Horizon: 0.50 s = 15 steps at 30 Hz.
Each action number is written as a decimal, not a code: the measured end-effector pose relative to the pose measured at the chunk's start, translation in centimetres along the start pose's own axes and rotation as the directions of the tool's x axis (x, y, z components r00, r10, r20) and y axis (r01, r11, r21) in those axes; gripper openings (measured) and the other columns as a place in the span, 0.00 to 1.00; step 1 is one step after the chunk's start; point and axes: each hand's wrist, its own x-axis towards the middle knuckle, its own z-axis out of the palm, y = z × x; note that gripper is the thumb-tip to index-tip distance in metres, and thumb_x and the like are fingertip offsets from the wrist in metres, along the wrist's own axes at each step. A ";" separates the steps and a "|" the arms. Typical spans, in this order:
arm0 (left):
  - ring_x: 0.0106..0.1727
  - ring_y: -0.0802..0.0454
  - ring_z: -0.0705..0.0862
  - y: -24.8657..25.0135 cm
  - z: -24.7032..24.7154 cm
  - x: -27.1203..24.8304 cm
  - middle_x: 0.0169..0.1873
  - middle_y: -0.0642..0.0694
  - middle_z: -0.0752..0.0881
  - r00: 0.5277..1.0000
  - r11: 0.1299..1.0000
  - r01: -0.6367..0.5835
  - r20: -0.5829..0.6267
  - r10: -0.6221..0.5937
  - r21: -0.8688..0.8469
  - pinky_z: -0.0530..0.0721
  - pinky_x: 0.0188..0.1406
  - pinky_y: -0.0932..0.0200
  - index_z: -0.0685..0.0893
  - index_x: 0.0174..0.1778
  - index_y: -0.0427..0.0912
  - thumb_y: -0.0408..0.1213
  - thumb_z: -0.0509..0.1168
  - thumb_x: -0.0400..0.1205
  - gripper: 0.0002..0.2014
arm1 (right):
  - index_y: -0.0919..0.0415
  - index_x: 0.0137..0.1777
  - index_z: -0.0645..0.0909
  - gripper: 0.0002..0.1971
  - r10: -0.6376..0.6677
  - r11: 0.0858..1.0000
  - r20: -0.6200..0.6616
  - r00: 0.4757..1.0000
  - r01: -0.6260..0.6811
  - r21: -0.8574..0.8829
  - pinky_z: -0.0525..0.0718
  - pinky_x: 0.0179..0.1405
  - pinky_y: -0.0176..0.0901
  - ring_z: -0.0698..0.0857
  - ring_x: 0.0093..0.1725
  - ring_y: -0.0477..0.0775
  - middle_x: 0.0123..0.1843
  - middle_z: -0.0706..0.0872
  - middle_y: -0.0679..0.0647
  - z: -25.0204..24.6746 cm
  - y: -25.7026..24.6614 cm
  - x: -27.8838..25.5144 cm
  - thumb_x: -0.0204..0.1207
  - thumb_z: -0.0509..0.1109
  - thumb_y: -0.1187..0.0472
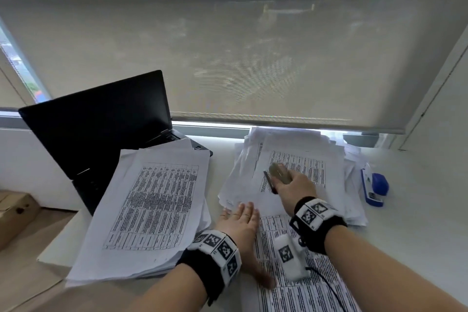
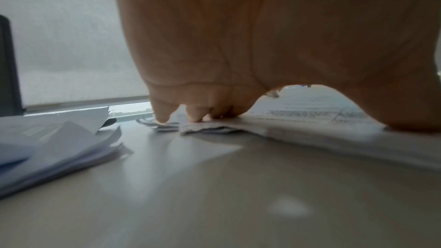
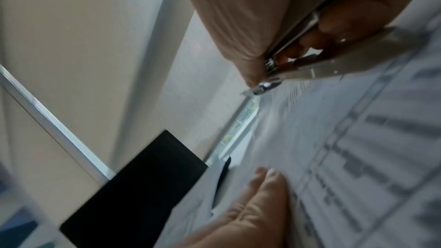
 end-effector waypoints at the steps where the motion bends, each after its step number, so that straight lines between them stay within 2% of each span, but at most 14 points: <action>1: 0.84 0.45 0.32 0.2 -0.2 0.2 0.83 0.46 0.30 1.000 0.999 0.006 0.015 -0.006 0.035 0.32 0.82 0.43 0.30 0.83 0.42 0.78 0.70 0.59 0.74 | 0.50 0.52 0.83 0.14 -0.021 1.000 0.009 1.000 0.021 0.022 0.86 0.50 0.48 0.86 0.42 0.49 0.42 0.88 0.46 -0.7 0.7 -0.4 0.73 0.73 0.43; 3: 0.86 0.40 0.39 0.8 -1.1 0.4 0.85 0.41 0.37 0.999 0.994 0.021 0.031 -0.025 0.112 0.37 0.83 0.37 0.36 0.85 0.38 0.79 0.69 0.58 0.74 | 0.47 0.50 0.82 0.11 -0.076 0.996 0.034 0.997 0.077 -0.040 0.86 0.47 0.47 0.85 0.41 0.48 0.42 0.87 0.46 -2.6 2.2 -1.5 0.73 0.73 0.44; 4: 0.86 0.38 0.47 1.1 -1.5 0.6 0.86 0.39 0.46 0.999 0.990 0.032 0.011 -0.034 0.134 0.43 0.83 0.33 0.43 0.85 0.37 0.79 0.68 0.58 0.72 | 0.47 0.49 0.82 0.11 -0.100 0.988 0.052 0.994 0.106 -0.113 0.85 0.46 0.45 0.84 0.40 0.47 0.41 0.86 0.46 -3.5 3.1 -2.1 0.72 0.73 0.44; 6: 0.78 0.39 0.67 1.7 -1.9 1.1 0.77 0.40 0.67 0.994 0.992 0.072 -0.091 -0.063 0.100 0.59 0.79 0.30 0.59 0.80 0.39 0.81 0.66 0.58 0.64 | 0.46 0.50 0.82 0.11 -0.104 0.953 0.110 0.989 0.130 -0.272 0.82 0.45 0.41 0.84 0.40 0.45 0.41 0.86 0.44 -4.7 4.6 -3.4 0.73 0.72 0.42; 7: 0.72 0.40 0.72 2.0 -2.1 1.3 0.72 0.42 0.72 0.988 0.994 0.090 -0.131 -0.080 0.065 0.65 0.75 0.32 0.62 0.78 0.43 0.81 0.65 0.58 0.60 | 0.47 0.50 0.82 0.12 -0.082 0.930 0.134 0.988 0.124 -0.346 0.82 0.46 0.42 0.84 0.40 0.45 0.41 0.87 0.45 -5.0 5.2 -3.7 0.73 0.71 0.42; 8: 0.70 0.40 0.74 2.3 -2.1 1.4 0.71 0.43 0.73 0.985 0.994 0.098 -0.144 -0.091 0.040 0.68 0.73 0.34 0.59 0.79 0.46 0.82 0.65 0.58 0.60 | 0.48 0.51 0.82 0.14 -0.058 0.907 0.146 0.988 0.113 -0.405 0.83 0.48 0.43 0.85 0.41 0.47 0.41 0.87 0.45 -5.0 5.6 -4.0 0.73 0.70 0.41; 10: 0.73 0.38 0.71 2.8 -2.1 1.7 0.77 0.43 0.66 0.989 0.994 0.096 -0.116 -0.089 0.056 0.68 0.73 0.33 0.49 0.84 0.53 0.82 0.66 0.57 0.64 | 0.48 0.54 0.82 0.15 -0.023 0.880 0.139 0.990 0.086 -0.467 0.84 0.52 0.47 0.85 0.45 0.50 0.44 0.87 0.47 -4.9 5.7 -4.2 0.73 0.68 0.41; 13: 0.81 0.28 0.59 3.6 -1.8 1.9 0.86 0.42 0.48 0.994 0.988 0.102 -0.061 -0.095 0.116 0.56 0.79 0.28 0.40 0.84 0.60 0.80 0.66 0.58 0.64 | 0.51 0.57 0.81 0.16 0.000 0.856 0.141 0.990 0.073 -0.511 0.84 0.55 0.48 0.85 0.49 0.51 0.50 0.87 0.49 -4.5 4.8 -3.9 0.76 0.66 0.43; 15: 0.82 0.26 0.55 3.9 -1.6 1.9 0.86 0.42 0.44 0.993 0.985 0.112 -0.054 -0.106 0.128 0.52 0.79 0.27 0.39 0.84 0.60 0.80 0.67 0.59 0.65 | 0.54 0.58 0.80 0.17 0.017 0.844 0.142 0.990 0.062 -0.533 0.83 0.55 0.47 0.85 0.49 0.52 0.51 0.87 0.51 -4.1 4.0 -3.7 0.77 0.65 0.43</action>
